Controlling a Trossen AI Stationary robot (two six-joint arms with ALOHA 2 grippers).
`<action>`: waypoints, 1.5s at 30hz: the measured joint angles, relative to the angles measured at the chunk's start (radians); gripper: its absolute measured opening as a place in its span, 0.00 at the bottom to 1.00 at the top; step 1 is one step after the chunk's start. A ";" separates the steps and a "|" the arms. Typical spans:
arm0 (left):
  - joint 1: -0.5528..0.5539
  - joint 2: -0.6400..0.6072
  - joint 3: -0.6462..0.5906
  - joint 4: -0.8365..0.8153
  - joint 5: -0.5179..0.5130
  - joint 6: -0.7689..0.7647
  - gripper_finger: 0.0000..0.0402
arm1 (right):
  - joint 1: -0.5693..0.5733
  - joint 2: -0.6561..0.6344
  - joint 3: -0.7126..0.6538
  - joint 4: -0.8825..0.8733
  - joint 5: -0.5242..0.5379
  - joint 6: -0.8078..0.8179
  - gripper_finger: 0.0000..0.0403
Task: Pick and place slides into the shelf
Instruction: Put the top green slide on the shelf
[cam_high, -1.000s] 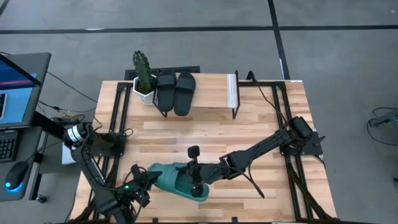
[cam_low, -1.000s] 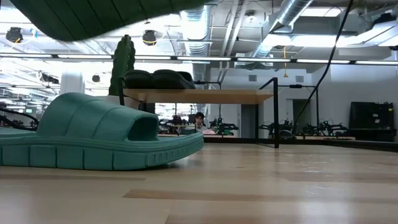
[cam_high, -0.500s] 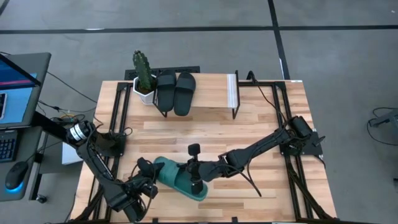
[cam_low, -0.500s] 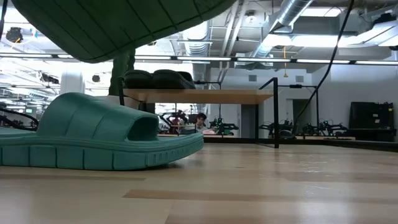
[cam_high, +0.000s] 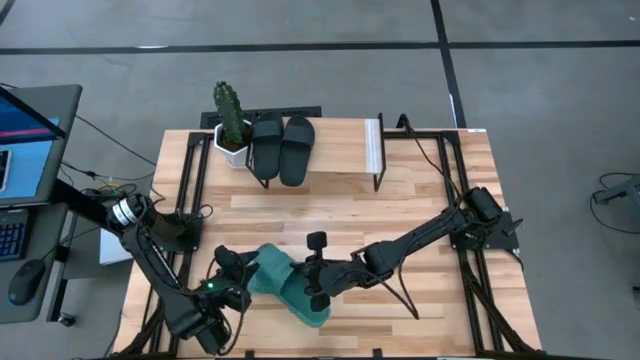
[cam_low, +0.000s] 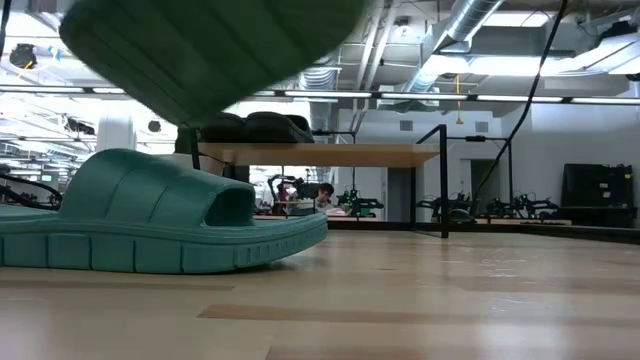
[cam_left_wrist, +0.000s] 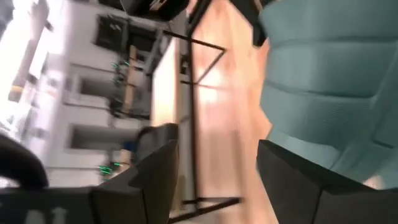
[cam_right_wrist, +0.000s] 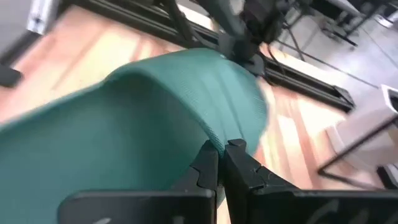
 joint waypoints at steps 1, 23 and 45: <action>0.003 -0.006 0.008 0.006 0.015 -0.003 0.51 | 0.002 -0.001 0.000 -0.013 0.022 0.009 0.00; 0.147 -0.246 0.025 0.003 -0.038 -0.110 0.04 | -0.134 -0.311 0.000 -0.330 0.369 0.081 0.00; 0.272 -0.268 0.024 0.002 -0.054 0.085 0.01 | -0.694 -0.330 0.001 -0.501 0.304 0.119 0.00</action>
